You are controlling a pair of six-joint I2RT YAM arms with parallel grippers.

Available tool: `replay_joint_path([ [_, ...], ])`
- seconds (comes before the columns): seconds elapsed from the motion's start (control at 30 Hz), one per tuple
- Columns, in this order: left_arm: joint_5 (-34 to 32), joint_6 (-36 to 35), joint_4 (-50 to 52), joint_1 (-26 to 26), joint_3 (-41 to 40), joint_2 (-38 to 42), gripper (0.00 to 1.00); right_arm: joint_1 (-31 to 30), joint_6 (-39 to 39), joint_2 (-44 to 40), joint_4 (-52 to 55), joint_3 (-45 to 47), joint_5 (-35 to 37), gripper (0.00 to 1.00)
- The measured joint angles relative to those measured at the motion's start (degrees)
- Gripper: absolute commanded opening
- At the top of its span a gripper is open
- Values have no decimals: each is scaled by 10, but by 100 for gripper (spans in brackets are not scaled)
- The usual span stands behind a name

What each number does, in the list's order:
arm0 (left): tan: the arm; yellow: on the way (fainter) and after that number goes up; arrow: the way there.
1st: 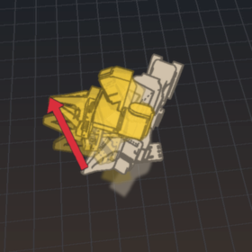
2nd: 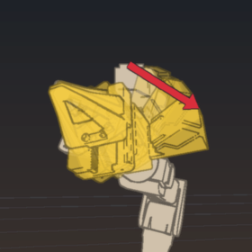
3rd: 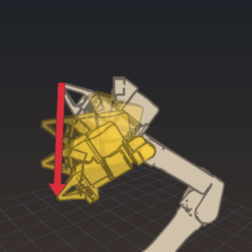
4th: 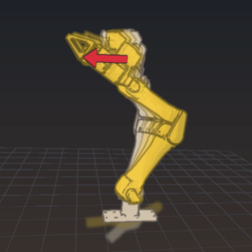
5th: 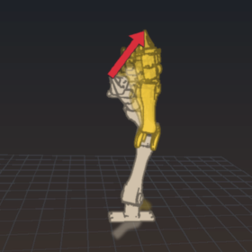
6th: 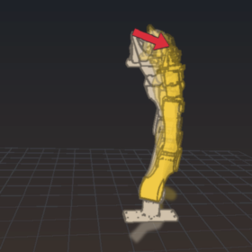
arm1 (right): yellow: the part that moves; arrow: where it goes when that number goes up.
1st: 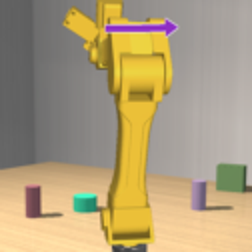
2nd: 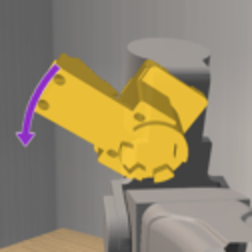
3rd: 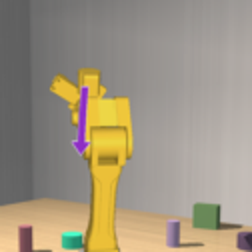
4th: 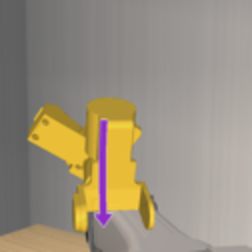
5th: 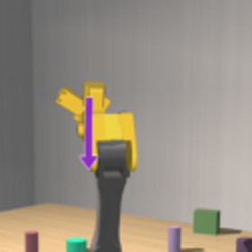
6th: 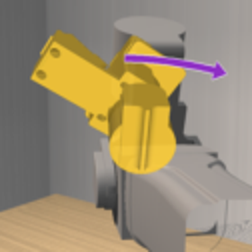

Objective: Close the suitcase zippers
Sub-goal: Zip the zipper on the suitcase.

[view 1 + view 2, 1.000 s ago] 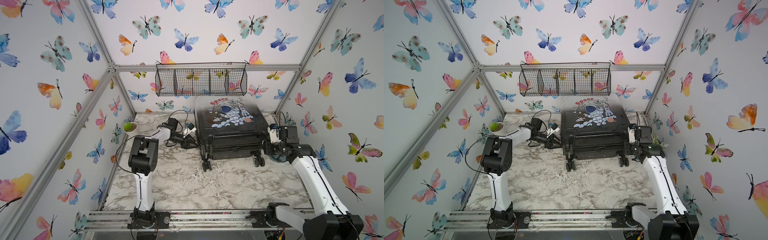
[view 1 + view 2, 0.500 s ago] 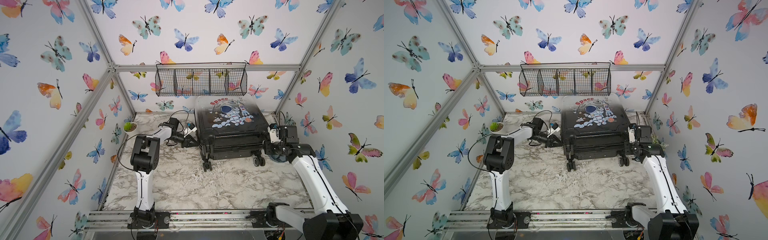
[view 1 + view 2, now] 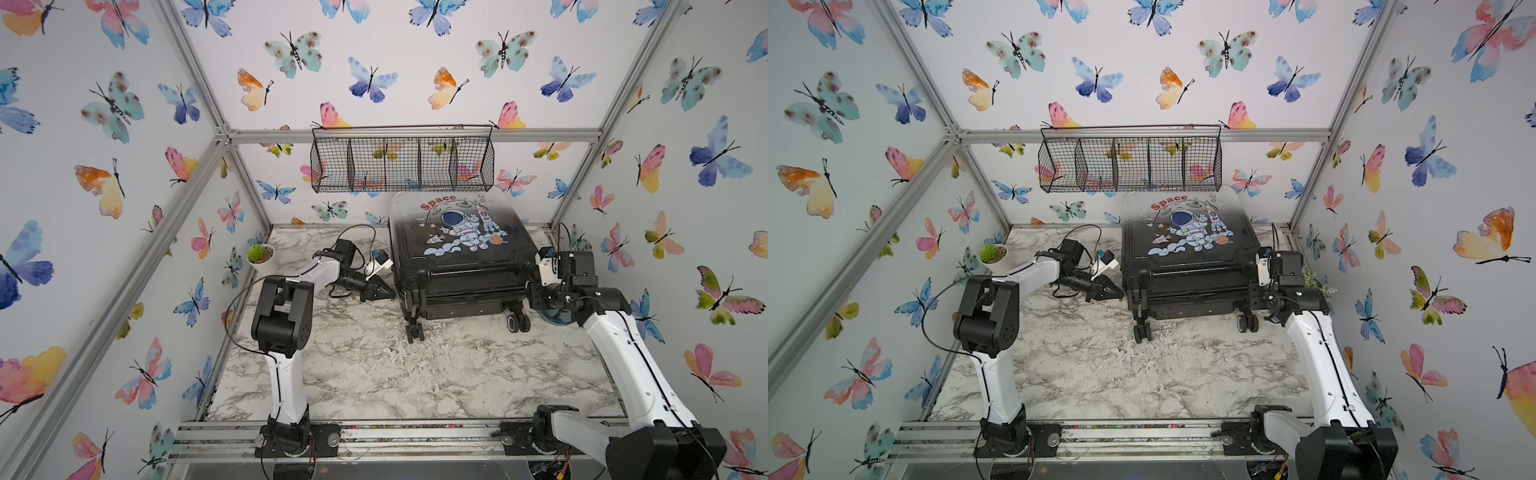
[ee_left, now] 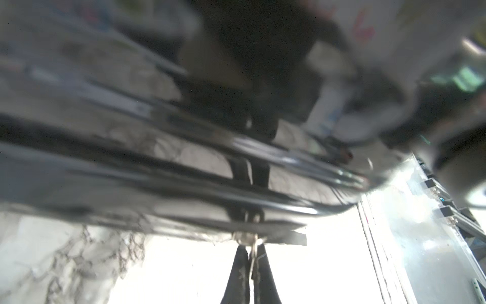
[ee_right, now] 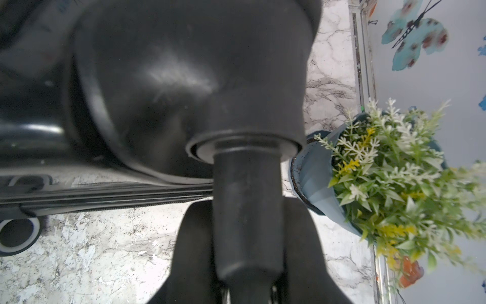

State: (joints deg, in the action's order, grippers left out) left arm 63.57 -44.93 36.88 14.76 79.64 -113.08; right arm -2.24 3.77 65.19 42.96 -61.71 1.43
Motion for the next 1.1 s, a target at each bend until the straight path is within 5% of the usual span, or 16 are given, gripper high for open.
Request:
replay_joint_path([
  [0.33,-94,54,-15,40,-81,103,0,0,-7,-17,3,15,1,2],
  [1.1,-140,169,-94,101,-239,273,0,-4,-62,-34,29,29,0,2],
])
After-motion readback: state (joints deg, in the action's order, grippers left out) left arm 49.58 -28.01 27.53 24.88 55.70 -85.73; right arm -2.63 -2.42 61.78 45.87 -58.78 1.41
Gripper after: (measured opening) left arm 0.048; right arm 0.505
